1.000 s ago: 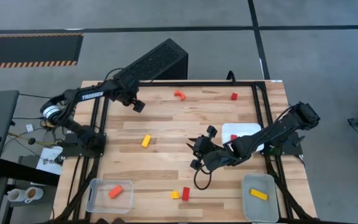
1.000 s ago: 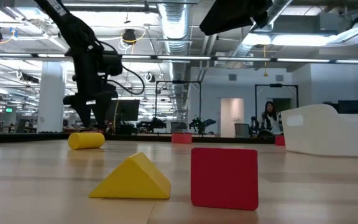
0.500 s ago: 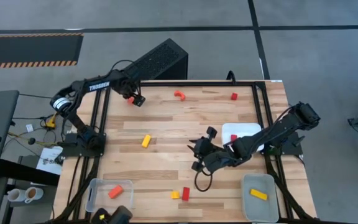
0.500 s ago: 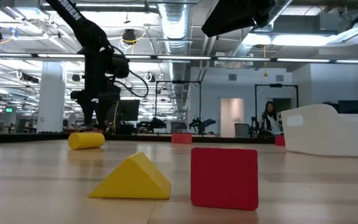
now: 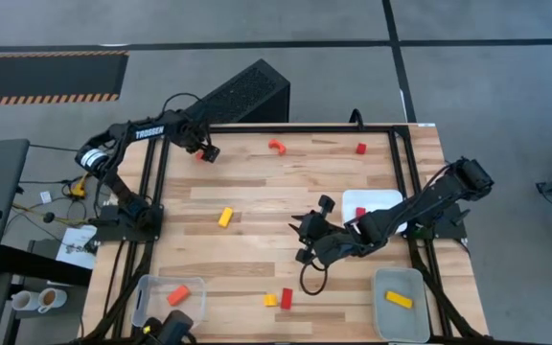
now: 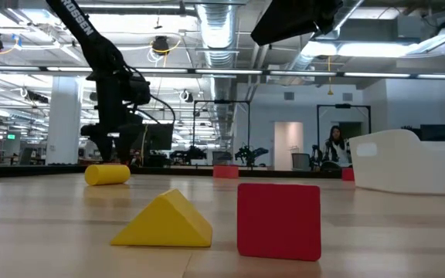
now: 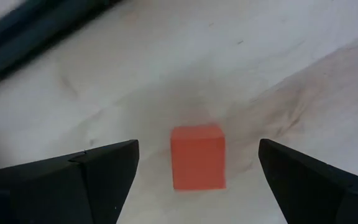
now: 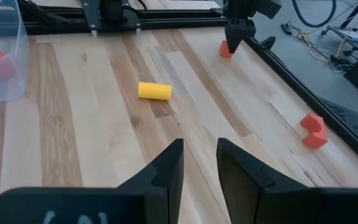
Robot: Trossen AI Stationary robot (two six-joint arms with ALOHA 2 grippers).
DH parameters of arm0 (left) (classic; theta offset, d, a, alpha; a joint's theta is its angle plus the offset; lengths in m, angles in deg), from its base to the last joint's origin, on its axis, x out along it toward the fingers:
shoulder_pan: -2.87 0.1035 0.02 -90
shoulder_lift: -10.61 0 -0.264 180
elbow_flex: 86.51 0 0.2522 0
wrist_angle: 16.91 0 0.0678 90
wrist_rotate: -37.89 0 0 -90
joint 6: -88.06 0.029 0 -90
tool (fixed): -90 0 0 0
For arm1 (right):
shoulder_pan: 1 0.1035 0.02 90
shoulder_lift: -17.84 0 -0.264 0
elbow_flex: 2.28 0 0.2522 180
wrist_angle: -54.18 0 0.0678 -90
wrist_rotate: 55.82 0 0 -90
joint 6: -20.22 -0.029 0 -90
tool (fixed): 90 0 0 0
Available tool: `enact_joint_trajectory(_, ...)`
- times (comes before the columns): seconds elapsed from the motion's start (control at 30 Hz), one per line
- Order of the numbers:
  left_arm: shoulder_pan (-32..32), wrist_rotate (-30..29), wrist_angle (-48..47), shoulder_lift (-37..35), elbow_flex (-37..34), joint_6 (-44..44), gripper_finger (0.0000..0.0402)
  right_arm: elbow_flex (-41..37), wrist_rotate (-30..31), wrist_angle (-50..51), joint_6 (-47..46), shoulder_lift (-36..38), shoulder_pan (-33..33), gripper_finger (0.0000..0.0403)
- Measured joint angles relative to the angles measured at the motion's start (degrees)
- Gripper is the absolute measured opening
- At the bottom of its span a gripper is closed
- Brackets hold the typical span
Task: Sort & place blocks by color
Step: Put the left orange block into the transparent bin
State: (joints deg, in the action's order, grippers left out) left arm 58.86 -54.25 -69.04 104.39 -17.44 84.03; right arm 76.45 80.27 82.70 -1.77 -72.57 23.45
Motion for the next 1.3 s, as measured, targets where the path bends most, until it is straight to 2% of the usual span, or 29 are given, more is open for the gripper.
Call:
enact_joint_trajectory(0.3, -0.2, -2.6, -0.3, 0.0, 0.0, 0.2, 0.0316, 0.0, 0.0, -0.3, 0.0, 0.0, -0.2, 0.0118)
enact_joint_trajectory(0.63, -0.6, -4.6, -3.0, 0.0, 0.0, 5.0, 0.0316, 0.0, 0.0, -0.3, 0.0, 0.0, -0.2, 0.0118)
enact_joint_trajectory(0.8, -1.8, -4.6, -3.1, 0.0, 0.0, 1.8, 0.0316, 0.0, 0.0, -0.3, 0.0, 0.0, -0.2, 0.0118)
enact_joint_trajectory(0.9, -3.4, -6.8, -3.3, 0.0, 0.0, 1.8, 0.0315, 0.0, 0.0, -0.3, 0.0, 0.0, -0.2, 0.0118)
enact_joint_trajectory(1.03, -5.1, -8.0, -3.3, 0.0, 0.0, 4.3, 0.0303, 0.0, 0.0, -0.7, 0.0, 0.0, -0.2, 0.0118)
enact_joint_trajectory(1.3, -6.0, -5.8, -3.3, 0.0, 0.0, 7.6, 0.0271, 0.0, 0.0, -2.1, 0.0, 0.0, -0.2, 0.0118)
